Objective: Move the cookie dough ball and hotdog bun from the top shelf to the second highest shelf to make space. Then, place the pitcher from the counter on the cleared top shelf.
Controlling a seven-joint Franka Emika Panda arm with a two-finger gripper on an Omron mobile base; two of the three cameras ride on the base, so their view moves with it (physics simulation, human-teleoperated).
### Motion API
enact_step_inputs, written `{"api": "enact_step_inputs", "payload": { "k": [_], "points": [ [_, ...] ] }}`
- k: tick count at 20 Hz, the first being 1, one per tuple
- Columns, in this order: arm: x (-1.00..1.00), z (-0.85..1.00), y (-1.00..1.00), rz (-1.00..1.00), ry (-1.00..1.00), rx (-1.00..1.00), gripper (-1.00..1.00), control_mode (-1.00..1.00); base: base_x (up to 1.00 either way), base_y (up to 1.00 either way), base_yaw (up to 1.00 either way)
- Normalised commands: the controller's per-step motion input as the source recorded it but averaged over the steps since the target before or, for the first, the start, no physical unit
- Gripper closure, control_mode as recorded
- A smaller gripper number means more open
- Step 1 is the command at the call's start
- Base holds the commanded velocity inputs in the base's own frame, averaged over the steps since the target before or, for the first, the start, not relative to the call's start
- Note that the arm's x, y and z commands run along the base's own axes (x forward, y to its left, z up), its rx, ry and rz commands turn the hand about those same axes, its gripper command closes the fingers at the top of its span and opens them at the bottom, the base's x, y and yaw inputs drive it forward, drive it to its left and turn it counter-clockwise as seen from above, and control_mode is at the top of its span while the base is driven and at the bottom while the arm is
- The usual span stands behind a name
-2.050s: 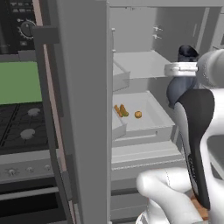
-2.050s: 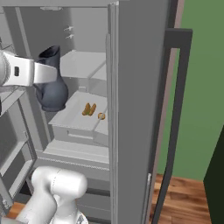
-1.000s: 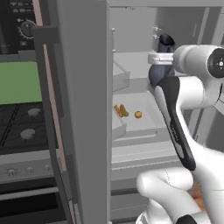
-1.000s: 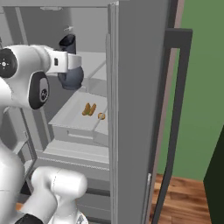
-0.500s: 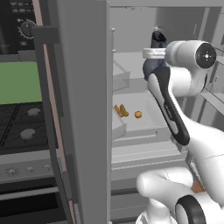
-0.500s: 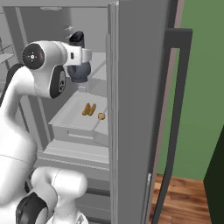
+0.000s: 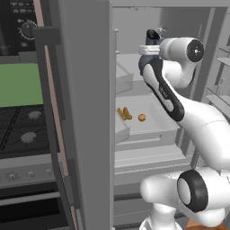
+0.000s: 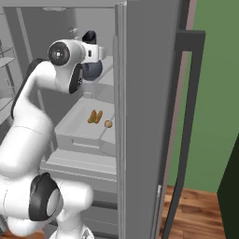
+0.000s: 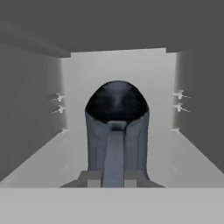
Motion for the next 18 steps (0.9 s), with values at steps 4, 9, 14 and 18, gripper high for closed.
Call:
{"api": "enact_step_inputs", "payload": {
  "k": [4,9,14,18],
  "points": [
    [0.80,0.00,0.00,0.01,0.00,0.00,1.00,-1.00,0.00,0.00,0.00],
    [0.81,0.00,0.00,0.00,0.00,0.00,1.00,-1.00,0.00,0.00,0.00],
    [0.72,0.00,0.00,0.00,0.00,0.00,1.00,-1.00,0.00,0.00,0.00],
    [0.55,-0.05,0.00,0.00,0.00,-0.01,1.00,-1.00,0.00,0.00,0.00]
  ]
}}
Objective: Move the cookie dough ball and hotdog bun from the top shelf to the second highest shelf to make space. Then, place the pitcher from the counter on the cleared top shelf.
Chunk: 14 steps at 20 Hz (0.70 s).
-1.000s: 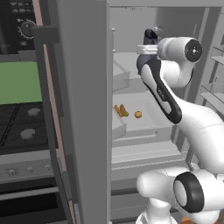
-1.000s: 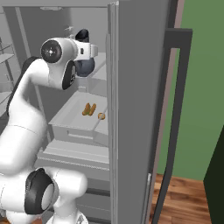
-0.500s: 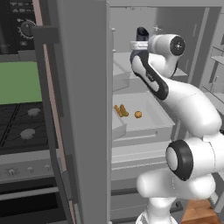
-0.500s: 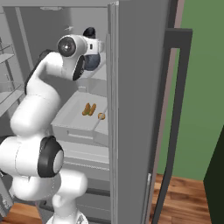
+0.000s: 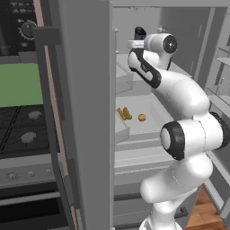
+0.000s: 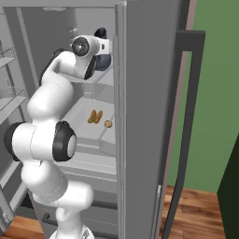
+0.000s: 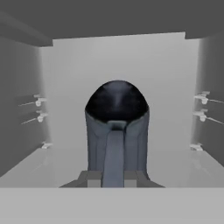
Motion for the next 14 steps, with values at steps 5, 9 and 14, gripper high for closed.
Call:
{"api": "enact_step_inputs", "payload": {
  "k": [5,9,14],
  "points": [
    [0.40,-0.21,0.00,0.00,0.00,-0.04,1.00,-1.00,0.00,0.00,0.00],
    [0.36,-0.28,0.00,0.00,0.00,-0.05,1.00,-1.00,0.00,0.00,0.00],
    [0.31,-0.28,0.00,0.00,0.00,-0.05,1.00,-1.00,0.00,0.00,0.00]
  ]
}}
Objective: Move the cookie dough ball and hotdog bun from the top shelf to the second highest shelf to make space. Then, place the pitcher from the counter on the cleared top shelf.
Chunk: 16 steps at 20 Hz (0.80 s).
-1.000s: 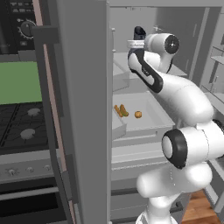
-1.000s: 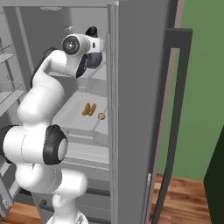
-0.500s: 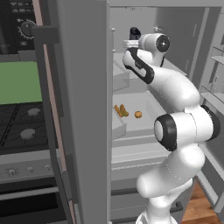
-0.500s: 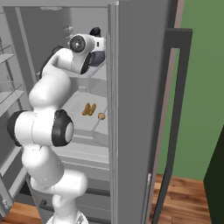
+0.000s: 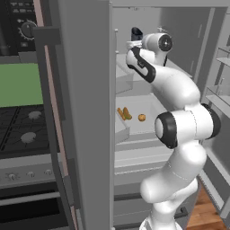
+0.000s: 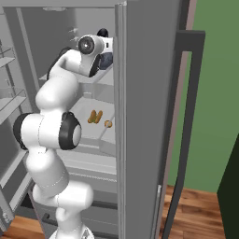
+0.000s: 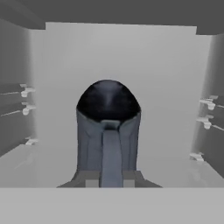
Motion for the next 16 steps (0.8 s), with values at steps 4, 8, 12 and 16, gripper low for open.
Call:
{"api": "enact_step_inputs", "payload": {
  "k": [4,8,12,16],
  "points": [
    [0.13,-0.26,0.00,0.00,0.00,-0.07,-1.00,-1.00,0.00,0.00,0.00],
    [0.00,-0.06,0.00,0.00,0.00,-0.06,-1.00,-1.00,0.00,0.00,0.00],
    [-0.09,0.00,0.00,0.00,0.00,-0.05,-1.00,-1.00,0.00,0.00,0.00],
    [-0.15,0.00,0.06,0.00,0.00,-0.05,-1.00,-1.00,0.00,0.00,0.00]
  ]
}}
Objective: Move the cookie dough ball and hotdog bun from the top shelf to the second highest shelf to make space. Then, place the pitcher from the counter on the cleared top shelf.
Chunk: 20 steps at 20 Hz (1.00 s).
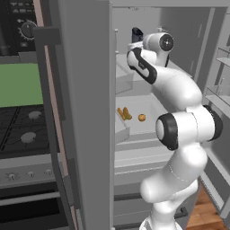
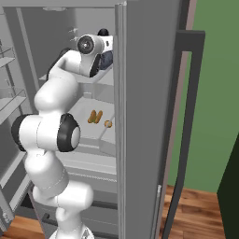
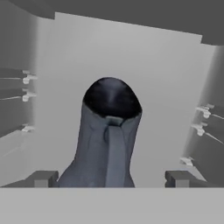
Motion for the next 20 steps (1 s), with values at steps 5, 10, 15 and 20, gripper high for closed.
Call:
{"api": "enact_step_inputs", "payload": {
  "k": [5,10,15,20],
  "points": [
    [-0.31,0.00,0.08,0.00,0.00,-0.05,-1.00,-1.00,0.00,0.00,0.00],
    [-0.76,0.00,0.00,-0.05,0.00,-0.03,-1.00,-1.00,0.00,0.00,0.00],
    [-1.00,0.00,0.00,-0.13,0.03,0.00,-1.00,-1.00,0.00,0.00,0.00],
    [-1.00,0.00,0.09,-0.06,0.02,-0.03,-1.00,-1.00,0.00,0.00,0.00]
  ]
}}
